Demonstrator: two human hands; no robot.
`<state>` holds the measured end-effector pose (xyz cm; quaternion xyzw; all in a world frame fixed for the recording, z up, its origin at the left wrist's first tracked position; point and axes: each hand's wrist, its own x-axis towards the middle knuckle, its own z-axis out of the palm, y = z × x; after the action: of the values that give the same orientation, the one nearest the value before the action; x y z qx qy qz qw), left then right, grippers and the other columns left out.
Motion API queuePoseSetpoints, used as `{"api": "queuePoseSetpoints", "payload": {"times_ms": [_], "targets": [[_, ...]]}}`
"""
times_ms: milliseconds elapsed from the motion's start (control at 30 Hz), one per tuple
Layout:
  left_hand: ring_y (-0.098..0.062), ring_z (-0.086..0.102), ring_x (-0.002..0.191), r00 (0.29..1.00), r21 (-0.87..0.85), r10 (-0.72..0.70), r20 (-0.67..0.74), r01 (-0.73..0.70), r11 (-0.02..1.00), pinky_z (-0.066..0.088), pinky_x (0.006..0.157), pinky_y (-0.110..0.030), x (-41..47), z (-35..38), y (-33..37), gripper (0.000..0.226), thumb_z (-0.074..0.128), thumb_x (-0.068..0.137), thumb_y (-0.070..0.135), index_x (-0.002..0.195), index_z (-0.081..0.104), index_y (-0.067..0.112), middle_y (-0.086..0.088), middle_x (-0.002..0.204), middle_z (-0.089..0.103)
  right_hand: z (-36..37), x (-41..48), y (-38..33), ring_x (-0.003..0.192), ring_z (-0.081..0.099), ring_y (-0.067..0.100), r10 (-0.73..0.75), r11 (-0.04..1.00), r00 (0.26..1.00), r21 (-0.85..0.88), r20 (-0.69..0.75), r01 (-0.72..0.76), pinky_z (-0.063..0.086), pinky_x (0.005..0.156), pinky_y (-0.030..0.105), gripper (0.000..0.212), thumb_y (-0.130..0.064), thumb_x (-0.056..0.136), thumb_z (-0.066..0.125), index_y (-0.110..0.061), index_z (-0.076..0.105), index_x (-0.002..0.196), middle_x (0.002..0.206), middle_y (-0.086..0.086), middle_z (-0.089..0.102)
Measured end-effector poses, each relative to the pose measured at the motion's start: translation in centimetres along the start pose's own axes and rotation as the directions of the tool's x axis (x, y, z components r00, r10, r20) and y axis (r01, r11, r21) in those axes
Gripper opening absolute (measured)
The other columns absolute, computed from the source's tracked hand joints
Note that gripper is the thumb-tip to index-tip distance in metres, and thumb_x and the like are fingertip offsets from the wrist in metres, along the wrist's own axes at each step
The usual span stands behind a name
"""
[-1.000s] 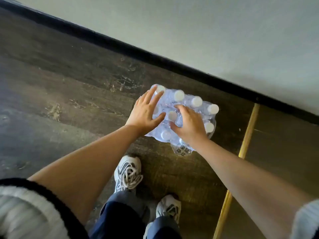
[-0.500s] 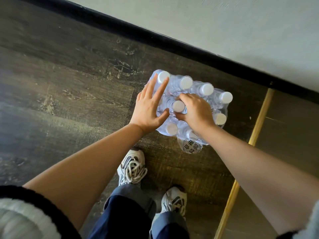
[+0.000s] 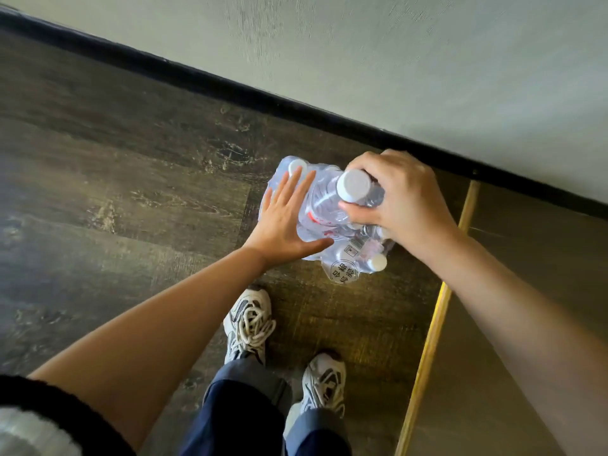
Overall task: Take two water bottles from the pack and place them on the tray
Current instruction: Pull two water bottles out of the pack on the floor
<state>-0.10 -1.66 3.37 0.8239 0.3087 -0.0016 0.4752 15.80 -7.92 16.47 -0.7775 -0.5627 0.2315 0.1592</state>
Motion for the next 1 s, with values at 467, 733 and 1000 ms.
{"api": "queuePoseSetpoints", "payload": {"times_ms": [467,733,1000], "targets": [[0.028,0.052,0.081,0.965,-0.33,-0.17,-0.2,0.097,0.939,0.037,0.068,0.009,-1.8,-2.8,3.5,0.077,0.085,0.056,0.036,0.121,0.045,0.03,0.035,0.089,0.052,1.7,-0.5,2.6,0.082,0.06,0.01,0.249,0.871,0.969,0.438,-0.003,-0.222,0.039,0.062,0.004,0.038,-0.046,0.085,0.049,-0.014,0.058,0.103,0.093,-0.003,0.063],[0.011,0.055,0.09,0.987,-0.265,-0.108,-0.12,0.073,0.962,0.041,0.074,0.005,-1.8,-1.7,2.1,0.072,0.084,0.06,0.035,0.12,0.046,0.024,0.025,0.099,0.055,12.8,-1.3,6.8,0.105,0.056,0.035,0.448,0.894,0.882,-0.076,0.147,-0.442,0.05,0.084,0.042,0.034,-0.014,0.084,0.058,-0.008,0.045,0.115,0.115,0.02,0.056],[0.03,0.05,0.083,0.982,-0.26,-0.163,-0.097,0.134,0.956,0.038,0.067,0.009,-0.9,-1.7,3.6,0.067,0.083,0.058,0.038,0.111,0.043,0.034,0.032,0.09,0.053,9.7,-1.3,6.8,0.093,0.056,0.025,0.463,0.886,0.886,-0.032,0.038,-0.462,0.045,0.076,0.033,0.023,-0.011,0.078,0.066,-0.006,0.056,0.098,0.107,0.015,0.06]]}}
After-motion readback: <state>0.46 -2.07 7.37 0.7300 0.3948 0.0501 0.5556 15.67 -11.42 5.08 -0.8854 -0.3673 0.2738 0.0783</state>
